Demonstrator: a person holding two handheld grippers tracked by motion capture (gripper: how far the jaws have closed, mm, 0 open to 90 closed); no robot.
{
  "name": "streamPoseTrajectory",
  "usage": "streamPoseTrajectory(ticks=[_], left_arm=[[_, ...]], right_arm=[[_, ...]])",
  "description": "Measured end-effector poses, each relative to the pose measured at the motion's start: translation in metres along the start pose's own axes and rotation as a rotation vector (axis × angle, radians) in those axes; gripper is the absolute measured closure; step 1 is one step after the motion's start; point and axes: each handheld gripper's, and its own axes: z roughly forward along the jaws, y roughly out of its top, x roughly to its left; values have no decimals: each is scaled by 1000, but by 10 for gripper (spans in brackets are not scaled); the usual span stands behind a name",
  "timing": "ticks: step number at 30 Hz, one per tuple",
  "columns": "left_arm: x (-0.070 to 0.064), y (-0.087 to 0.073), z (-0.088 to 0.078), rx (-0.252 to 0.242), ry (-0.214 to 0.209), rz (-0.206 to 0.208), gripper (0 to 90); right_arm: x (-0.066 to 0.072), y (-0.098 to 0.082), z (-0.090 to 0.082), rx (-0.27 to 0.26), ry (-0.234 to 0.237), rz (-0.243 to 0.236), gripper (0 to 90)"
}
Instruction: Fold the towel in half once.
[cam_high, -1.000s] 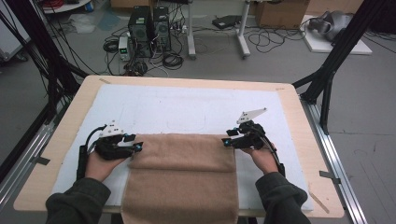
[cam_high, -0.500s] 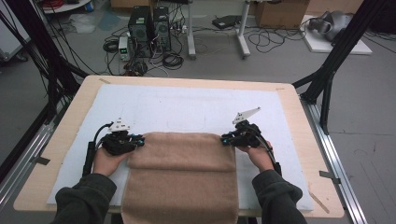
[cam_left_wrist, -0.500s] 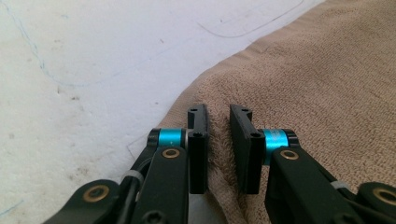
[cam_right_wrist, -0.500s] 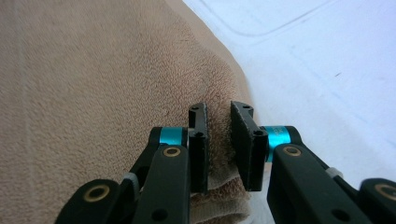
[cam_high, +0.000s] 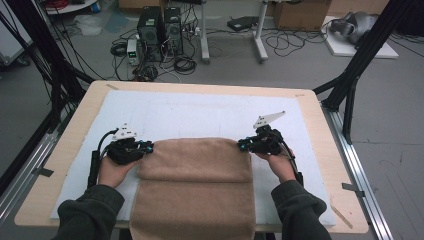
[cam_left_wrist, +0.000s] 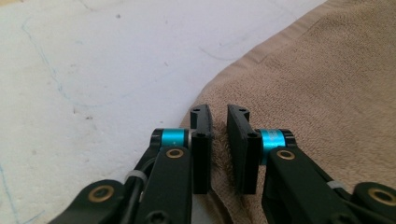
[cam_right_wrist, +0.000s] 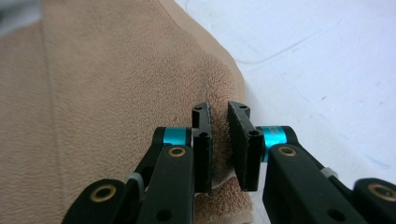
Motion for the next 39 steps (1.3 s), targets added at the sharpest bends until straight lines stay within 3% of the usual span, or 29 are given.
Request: streamPoseTrajectory(ticks=[6, 9, 13, 15, 16, 19, 23, 27, 29, 31, 33, 39], left_arm=[[-14, 9, -28, -62, -8, 49, 833], [-29, 5, -48, -89, -19, 85, 833], [-56, -17, -83, -99, -100, 117, 826], [-64, -25, -98, -87, -125, 125, 725], [-65, -27, -102, -81, -124, 135, 679], [-60, -25, -108, -77, -122, 130, 629], [-46, -18, -95, -77, -85, 122, 587], [-31, -14, -66, -58, -29, 108, 508], [-21, -13, -48, -29, -17, 69, 482], [-15, -12, -34, 0, 13, 74, 471], [-9, -12, -18, 38, 26, 72, 460], [0, -17, 16, 132, 6, 32, 405]], right_arm=[[16, 6, -20, -33, 8, -49, 802], [36, 4, -35, -64, 27, -102, 802], [68, -15, -58, -107, 104, -161, 797], [85, -27, -68, -134, 138, -192, 721], [90, -32, -71, -141, 143, -182, 671], [90, -38, -71, -123, 93, -178, 649], [75, -34, -59, -93, 50, -143, 590], [50, -30, -39, -33, -14, -112, 529], [39, -29, -29, -14, -35, -93, 495], [30, -29, -21, 15, -69, -90, 473], [20, -31, -12, 39, -82, -73, 428], [2, -39, 6, 75, -79, -15, 390]])
